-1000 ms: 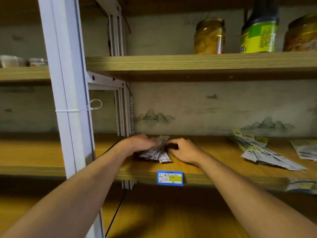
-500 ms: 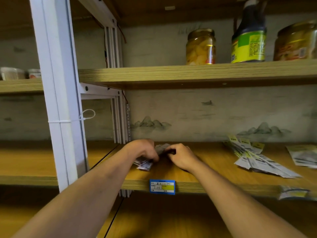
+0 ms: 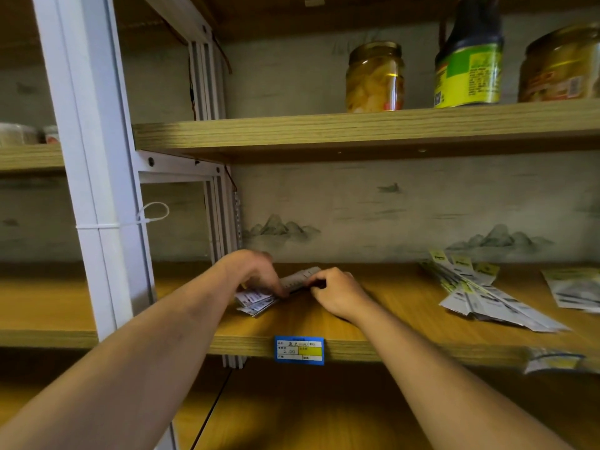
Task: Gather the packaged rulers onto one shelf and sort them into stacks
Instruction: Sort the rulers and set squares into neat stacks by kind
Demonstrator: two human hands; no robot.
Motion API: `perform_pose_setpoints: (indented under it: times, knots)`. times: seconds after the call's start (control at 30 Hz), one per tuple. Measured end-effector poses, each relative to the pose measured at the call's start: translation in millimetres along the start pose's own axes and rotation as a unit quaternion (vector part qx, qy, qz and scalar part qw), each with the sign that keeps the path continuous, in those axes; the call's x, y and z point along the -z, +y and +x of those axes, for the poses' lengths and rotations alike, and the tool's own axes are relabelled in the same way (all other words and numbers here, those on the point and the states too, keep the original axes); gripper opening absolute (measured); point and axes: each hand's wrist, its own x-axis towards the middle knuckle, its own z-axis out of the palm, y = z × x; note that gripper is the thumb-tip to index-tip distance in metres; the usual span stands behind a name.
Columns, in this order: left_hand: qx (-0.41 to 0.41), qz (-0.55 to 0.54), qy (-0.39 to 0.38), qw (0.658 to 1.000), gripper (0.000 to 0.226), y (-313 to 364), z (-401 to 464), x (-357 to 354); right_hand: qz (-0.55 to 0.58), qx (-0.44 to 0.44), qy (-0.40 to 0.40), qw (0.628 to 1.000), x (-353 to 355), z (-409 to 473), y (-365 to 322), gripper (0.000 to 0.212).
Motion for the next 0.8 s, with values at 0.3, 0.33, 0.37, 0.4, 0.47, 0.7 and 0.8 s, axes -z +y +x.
perform_pose_setpoints:
  times: [0.3,0.33,0.37,0.4,0.47,0.7,0.8]
  knots:
    - [0.040,0.007,-0.044,0.998,0.037,15.5,3.0,2.0,-0.001,-0.001,0.006,1.000,-0.1,0.9,-1.0,0.036]
    - [0.039,0.004,-0.043,0.998,0.036,15.8,4.9,2.0,0.001,-0.001,0.005,1.000,-0.6,1.5,-0.5,0.036]
    - [0.034,0.003,-0.039,0.999,0.039,15.2,7.2,1.5,0.002,-0.001,0.002,1.000,-1.2,1.7,-0.1,0.037]
    - [0.031,0.005,-0.036,0.999,0.042,14.5,9.1,1.1,0.002,0.000,-0.001,1.000,-1.8,1.8,0.2,0.038]
    - [0.023,0.006,-0.036,0.999,0.043,13.4,11.3,0.8,0.001,0.000,-0.002,1.000,-2.0,2.0,0.9,0.038]
    - [0.015,0.028,-0.028,0.999,0.052,6.7,20.8,0.3,0.004,-0.006,-0.002,1.000,-1.2,0.1,-0.7,0.034]
    - [0.007,0.033,-0.011,0.999,0.062,2.2,23.3,0.3,0.006,0.001,0.004,1.000,1.4,-1.7,-1.3,0.032]
